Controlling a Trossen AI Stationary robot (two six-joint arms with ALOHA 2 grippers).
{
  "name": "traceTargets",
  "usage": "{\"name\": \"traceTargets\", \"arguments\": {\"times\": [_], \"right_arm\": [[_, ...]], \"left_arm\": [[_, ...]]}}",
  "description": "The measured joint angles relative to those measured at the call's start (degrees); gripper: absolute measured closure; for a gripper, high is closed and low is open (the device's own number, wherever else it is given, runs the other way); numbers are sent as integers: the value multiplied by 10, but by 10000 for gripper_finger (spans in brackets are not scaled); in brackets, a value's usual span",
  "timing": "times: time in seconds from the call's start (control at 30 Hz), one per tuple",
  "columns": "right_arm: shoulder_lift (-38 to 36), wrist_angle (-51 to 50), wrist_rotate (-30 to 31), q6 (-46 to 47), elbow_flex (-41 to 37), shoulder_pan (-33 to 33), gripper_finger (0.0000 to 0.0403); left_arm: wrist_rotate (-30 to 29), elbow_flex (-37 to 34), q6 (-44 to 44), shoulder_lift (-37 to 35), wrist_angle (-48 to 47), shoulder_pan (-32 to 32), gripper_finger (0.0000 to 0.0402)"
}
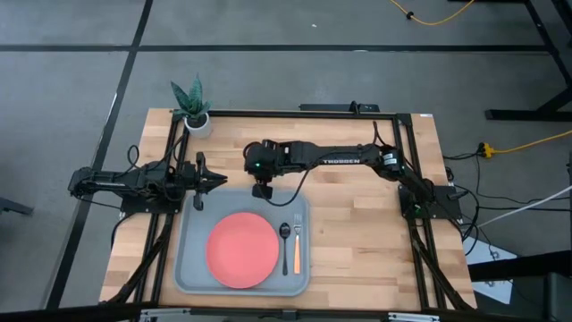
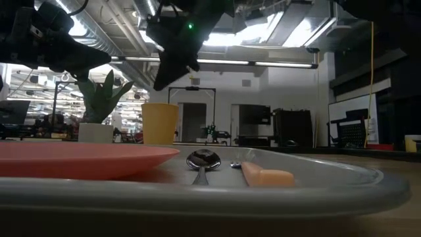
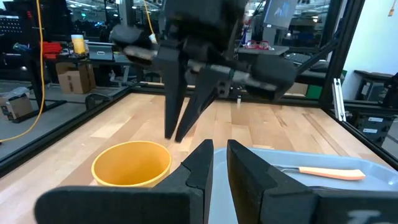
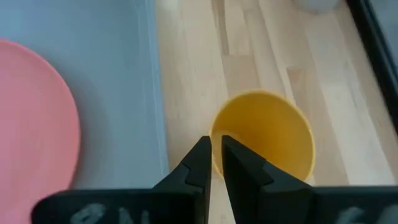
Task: Pick and place plate/cup/fork/spoon on tray
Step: Put the yellow cup to the top right of the pink plate on the grey tray
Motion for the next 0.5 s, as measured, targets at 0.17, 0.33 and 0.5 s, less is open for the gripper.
{"name": "traceTargets", "arguments": {"times": [0.17,0.33,0.5], "right_arm": [[0,-9,8,-28,20,11,360],[0,-4,8,-35,24,15,359],[0,-3,5,-65,24,16,331]], "left_arm": [[0,0,0,0,0,0,360],[0,0,0,0,0,0,360],[0,0,0,0,0,0,360]]}}
